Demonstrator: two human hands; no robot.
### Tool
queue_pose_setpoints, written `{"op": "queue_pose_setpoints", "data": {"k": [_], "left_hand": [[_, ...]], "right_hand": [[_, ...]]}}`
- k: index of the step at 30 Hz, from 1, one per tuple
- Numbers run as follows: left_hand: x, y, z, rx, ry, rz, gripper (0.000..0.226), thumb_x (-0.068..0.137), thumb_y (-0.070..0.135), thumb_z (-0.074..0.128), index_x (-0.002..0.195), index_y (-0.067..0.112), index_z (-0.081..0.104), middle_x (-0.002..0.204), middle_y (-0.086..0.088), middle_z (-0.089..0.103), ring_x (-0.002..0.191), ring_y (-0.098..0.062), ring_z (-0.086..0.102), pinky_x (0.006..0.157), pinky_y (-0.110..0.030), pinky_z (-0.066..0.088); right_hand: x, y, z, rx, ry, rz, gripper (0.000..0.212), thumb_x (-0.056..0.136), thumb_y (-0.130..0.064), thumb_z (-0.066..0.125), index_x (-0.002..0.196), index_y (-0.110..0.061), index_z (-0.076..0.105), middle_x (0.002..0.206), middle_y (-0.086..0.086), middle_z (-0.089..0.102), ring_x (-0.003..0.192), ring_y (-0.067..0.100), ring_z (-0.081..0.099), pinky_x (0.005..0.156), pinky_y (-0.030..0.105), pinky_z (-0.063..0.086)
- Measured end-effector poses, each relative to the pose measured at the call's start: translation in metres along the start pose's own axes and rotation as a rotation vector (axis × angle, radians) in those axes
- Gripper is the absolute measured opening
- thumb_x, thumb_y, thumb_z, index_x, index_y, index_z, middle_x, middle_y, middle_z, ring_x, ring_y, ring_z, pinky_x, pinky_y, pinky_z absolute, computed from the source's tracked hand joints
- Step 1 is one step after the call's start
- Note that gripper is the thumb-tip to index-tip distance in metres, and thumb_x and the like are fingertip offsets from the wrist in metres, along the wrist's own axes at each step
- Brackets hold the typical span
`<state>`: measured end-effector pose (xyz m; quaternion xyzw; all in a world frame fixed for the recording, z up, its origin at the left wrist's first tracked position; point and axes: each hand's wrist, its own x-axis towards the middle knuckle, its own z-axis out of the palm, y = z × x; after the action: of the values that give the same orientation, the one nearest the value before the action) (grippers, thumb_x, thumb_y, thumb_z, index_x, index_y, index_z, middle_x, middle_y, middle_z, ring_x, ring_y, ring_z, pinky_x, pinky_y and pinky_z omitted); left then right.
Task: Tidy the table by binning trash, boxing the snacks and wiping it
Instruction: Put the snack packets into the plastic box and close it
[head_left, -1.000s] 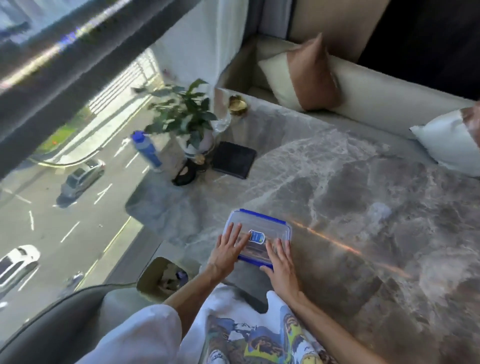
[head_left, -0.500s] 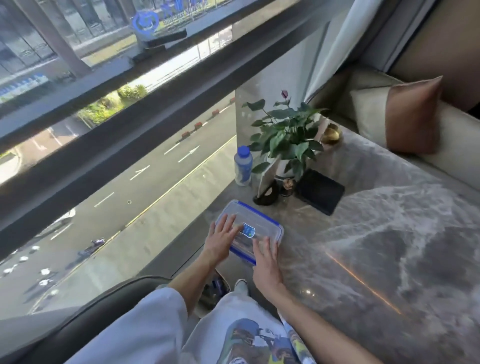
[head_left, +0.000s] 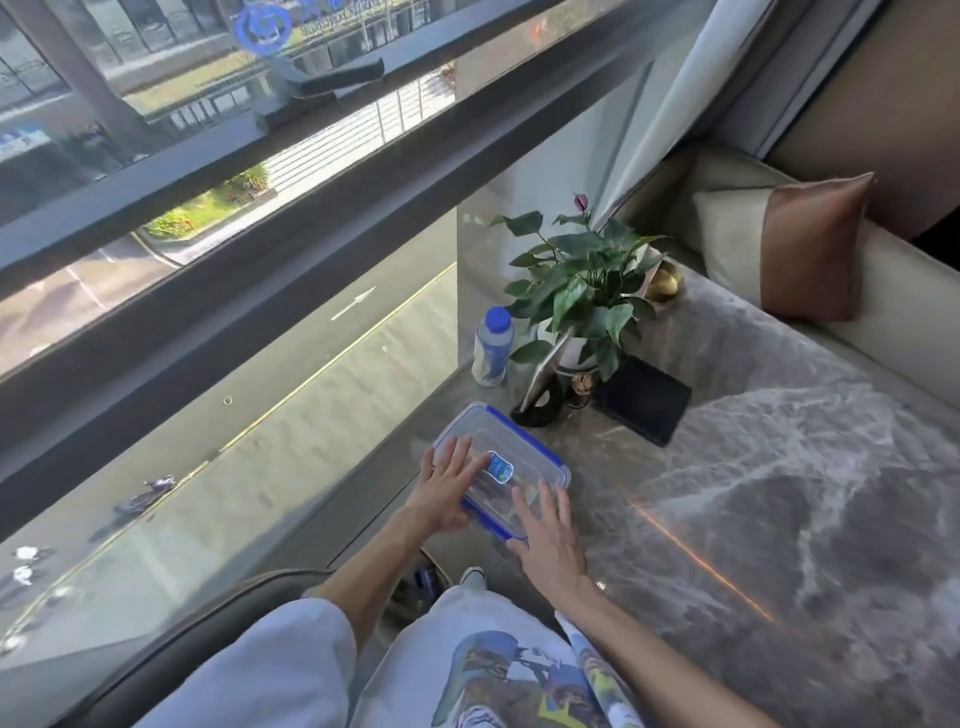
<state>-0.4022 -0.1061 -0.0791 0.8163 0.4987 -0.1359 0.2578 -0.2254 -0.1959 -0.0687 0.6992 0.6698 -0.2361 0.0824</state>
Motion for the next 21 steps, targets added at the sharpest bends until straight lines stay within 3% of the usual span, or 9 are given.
{"op": "queue_pose_setpoints", "data": {"k": [3, 9, 21], "left_hand": [[0.001, 0.002, -0.003, -0.046, 0.011, -0.012, 0.083, 0.087, 0.056, 0.051, 0.151, 0.038, 0.001, 0.161, -0.002, -0.017, 0.147, -0.024, -0.024, 0.117, -0.054, -0.016], [0.000, 0.007, -0.002, -0.031, 0.022, -0.016, 0.083, 0.089, 0.055, 0.048, 0.151, 0.033, -0.002, 0.161, -0.003, -0.018, 0.146, -0.025, -0.026, 0.116, -0.059, -0.015], [0.007, 0.008, -0.001, -0.021, 0.025, -0.039, 0.082, 0.090, 0.056, 0.046, 0.151, 0.032, -0.003, 0.161, -0.003, -0.020, 0.145, -0.026, -0.027, 0.116, -0.058, -0.016]], "right_hand": [[0.002, 0.000, -0.003, 0.008, 0.030, -0.006, 0.077, 0.090, -0.045, 0.055, 0.151, -0.032, 0.011, 0.161, 0.009, 0.004, 0.147, 0.033, 0.002, 0.115, 0.045, 0.029], [0.008, 0.016, 0.003, 0.086, -0.047, -0.070, 0.080, 0.092, -0.051, 0.047, 0.150, -0.038, -0.006, 0.158, 0.002, -0.024, 0.141, 0.029, -0.031, 0.120, 0.046, 0.015], [0.015, 0.020, -0.003, 0.073, -0.071, -0.069, 0.078, 0.092, -0.054, 0.043, 0.150, -0.040, -0.007, 0.158, 0.001, -0.022, 0.141, 0.027, -0.031, 0.120, 0.044, 0.013]]}}
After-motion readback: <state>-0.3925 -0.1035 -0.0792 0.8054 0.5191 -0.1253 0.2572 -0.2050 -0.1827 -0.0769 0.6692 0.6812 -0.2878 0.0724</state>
